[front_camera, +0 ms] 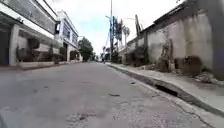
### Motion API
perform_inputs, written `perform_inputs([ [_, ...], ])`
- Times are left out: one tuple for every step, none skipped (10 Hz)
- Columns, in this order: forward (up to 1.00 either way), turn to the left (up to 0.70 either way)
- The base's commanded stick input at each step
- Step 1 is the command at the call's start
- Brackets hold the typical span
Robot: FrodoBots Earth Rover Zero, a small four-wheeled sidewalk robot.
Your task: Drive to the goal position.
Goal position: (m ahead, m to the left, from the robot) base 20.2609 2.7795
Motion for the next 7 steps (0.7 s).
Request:
perform_inputs([
  [1.00,0.01],
  [1.00,0.00],
  [1.00,0.00],
  [1.00,0.00],
  [1.00,0.00],
  [1.00,0.00],
  [1.00,0.00],
])
